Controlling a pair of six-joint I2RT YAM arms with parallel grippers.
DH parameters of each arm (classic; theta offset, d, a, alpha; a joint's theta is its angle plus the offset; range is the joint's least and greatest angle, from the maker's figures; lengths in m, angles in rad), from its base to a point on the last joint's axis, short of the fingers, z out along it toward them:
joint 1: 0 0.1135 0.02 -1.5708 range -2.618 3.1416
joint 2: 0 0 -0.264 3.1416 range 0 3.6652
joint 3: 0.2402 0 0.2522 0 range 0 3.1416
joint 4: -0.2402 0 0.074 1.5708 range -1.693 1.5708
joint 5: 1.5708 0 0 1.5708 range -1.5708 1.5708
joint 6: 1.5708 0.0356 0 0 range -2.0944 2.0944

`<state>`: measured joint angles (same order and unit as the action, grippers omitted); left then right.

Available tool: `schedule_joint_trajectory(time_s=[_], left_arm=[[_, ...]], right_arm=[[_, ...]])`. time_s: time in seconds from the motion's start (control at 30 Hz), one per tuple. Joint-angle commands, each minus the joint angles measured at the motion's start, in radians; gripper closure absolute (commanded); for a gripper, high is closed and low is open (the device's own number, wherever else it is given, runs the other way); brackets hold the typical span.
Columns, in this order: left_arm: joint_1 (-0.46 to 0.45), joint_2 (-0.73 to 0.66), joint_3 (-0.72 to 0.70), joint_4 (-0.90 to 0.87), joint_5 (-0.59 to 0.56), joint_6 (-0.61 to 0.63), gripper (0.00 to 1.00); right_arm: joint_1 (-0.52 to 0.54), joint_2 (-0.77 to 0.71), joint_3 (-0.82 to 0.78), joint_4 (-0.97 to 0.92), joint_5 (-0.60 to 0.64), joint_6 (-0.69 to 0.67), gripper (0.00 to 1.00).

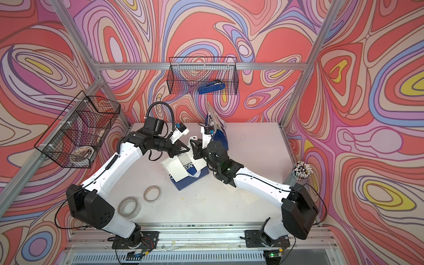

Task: Staple the receipts to the bags
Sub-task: Place the stapler in the takeout bag.

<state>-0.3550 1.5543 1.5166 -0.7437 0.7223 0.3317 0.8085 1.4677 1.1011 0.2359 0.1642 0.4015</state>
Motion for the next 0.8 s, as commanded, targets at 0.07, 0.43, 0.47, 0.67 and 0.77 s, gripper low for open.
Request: schedule_joint_trajectory(time_s=[0.07, 0.43, 0.47, 0.67, 0.77], left_arm=[[-0.017, -0.037, 0.02, 0.032, 0.033, 0.07, 1.0], [-0.029, -0.016, 0.026, 0.041, 0.02, 0.088, 1.0], [-0.03, -0.015, 0.027, 0.044, 0.025, 0.089, 1.0], [-0.033, -0.007, 0.025, 0.064, 0.022, 0.084, 1.0], [-0.033, -0.007, 0.027, 0.058, 0.023, 0.092, 1.0]], right_arm=[[0.015, 0.042, 0.069, -0.251, 0.02, -0.01, 0.92], [0.018, 0.051, 0.109, -0.321, -0.078, -0.066, 0.89], [0.02, 0.054, 0.108, -0.316, -0.1, -0.073, 0.89], [0.034, 0.083, 0.135, -0.343, -0.089, -0.1, 0.86], [0.035, 0.081, 0.13, -0.347, -0.125, -0.137, 0.8]])
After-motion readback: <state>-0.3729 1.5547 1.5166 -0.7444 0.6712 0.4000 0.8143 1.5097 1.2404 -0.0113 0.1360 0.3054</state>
